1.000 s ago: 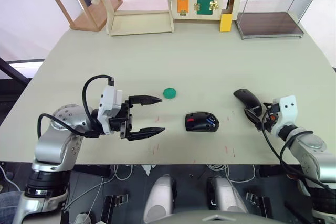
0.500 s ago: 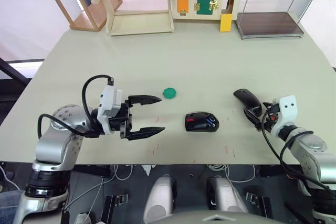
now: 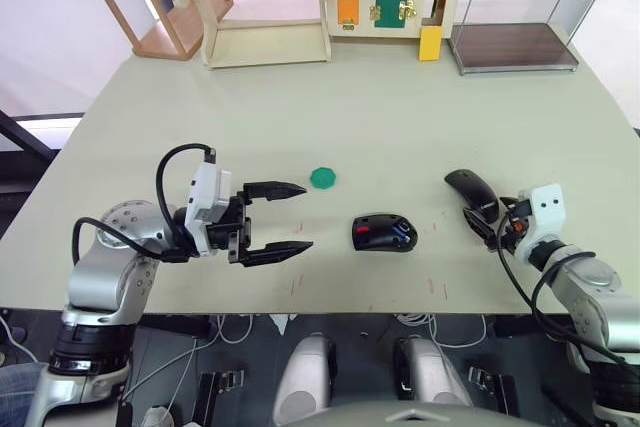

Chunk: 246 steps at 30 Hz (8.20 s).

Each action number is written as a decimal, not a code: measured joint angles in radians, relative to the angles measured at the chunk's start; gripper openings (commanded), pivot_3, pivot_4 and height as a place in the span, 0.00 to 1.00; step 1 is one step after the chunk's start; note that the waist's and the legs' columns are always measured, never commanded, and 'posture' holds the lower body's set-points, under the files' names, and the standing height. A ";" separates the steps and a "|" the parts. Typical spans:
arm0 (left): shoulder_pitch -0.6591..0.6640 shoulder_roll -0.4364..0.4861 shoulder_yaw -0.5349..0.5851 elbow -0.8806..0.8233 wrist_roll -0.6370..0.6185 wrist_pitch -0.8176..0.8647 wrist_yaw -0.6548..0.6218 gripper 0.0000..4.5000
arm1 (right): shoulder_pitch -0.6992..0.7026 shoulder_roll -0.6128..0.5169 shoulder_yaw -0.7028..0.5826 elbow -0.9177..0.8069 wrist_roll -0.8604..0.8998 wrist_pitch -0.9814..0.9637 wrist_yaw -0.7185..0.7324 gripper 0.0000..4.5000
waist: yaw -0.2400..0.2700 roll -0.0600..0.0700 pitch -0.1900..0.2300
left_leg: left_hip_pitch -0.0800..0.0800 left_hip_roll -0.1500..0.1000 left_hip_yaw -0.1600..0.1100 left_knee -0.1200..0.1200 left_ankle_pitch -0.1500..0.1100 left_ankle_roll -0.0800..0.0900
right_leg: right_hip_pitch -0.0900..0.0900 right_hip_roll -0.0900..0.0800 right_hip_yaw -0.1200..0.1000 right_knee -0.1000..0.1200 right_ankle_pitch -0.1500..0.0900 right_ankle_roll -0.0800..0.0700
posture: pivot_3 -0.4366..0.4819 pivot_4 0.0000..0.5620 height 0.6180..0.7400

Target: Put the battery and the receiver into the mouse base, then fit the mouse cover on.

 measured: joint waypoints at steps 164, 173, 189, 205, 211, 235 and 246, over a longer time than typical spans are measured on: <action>0.027 0.086 0.018 0.080 0.001 -0.072 -0.133 1.00 | -0.731 -0.316 0.725 0.028 -0.206 0.294 0.786 0.99 | -0.021 -0.003 0.003 | -0.001 0.000 0.000 -0.003 0.000 0.000 | -0.002 -0.001 -0.001 -0.002 0.000 0.000 | 0.48 0.27 1.00; 0.016 0.073 0.009 0.082 0.001 -0.074 -0.133 1.00 | -0.731 -0.245 0.612 -0.015 -0.116 0.292 0.765 0.84 | -0.021 -0.003 0.003 | -0.001 0.000 0.000 -0.003 0.000 0.000 | -0.002 0.000 -0.001 -0.002 0.000 0.000 | 0.48 0.27 1.00; 0.032 0.070 0.009 0.082 0.002 -0.076 -0.122 1.00 | -0.725 -0.082 0.668 0.014 -0.156 0.246 0.638 0.56 | -0.022 -0.003 0.003 | -0.001 0.000 0.000 -0.003 0.000 0.000 | -0.002 0.000 -0.001 -0.001 0.000 0.000 | 0.48 0.27 1.00; 0.037 0.070 0.010 0.081 0.002 -0.079 -0.111 1.00 | -0.746 -0.010 0.753 0.106 -0.242 0.227 0.598 0.56 | -0.022 -0.003 0.003 | -0.001 0.000 0.000 -0.003 0.000 0.000 | -0.002 0.000 -0.002 -0.001 0.000 0.000 | 0.48 0.27 1.00; 0.038 0.070 0.011 0.081 0.002 -0.079 -0.108 1.00 | -0.749 -0.022 0.797 0.121 -0.271 0.240 0.607 0.56 | -0.022 -0.003 0.003 | -0.001 0.000 0.000 -0.003 0.000 0.000 | -0.002 0.000 -0.002 -0.001 0.000 -0.001 | 0.48 0.27 1.00; 0.031 0.065 0.012 0.082 0.020 -0.083 -0.083 1.00 | -0.451 0.050 0.401 0.062 -0.058 -0.117 0.586 0.56 | -0.021 -0.003 0.003 | -0.001 0.000 -0.001 -0.004 0.000 0.000 | -0.001 0.000 -0.002 -0.002 0.002 0.003 | 0.48 0.27 1.00; 0.026 0.062 0.011 0.085 0.021 -0.083 -0.084 1.00 | -0.268 0.068 0.282 0.200 0.016 -0.419 0.664 0.56 | -0.022 -0.003 0.003 | 0.000 0.000 0.000 -0.004 0.000 0.000 | -0.001 0.000 -0.001 -0.001 0.002 0.003 | 0.48 0.27 1.00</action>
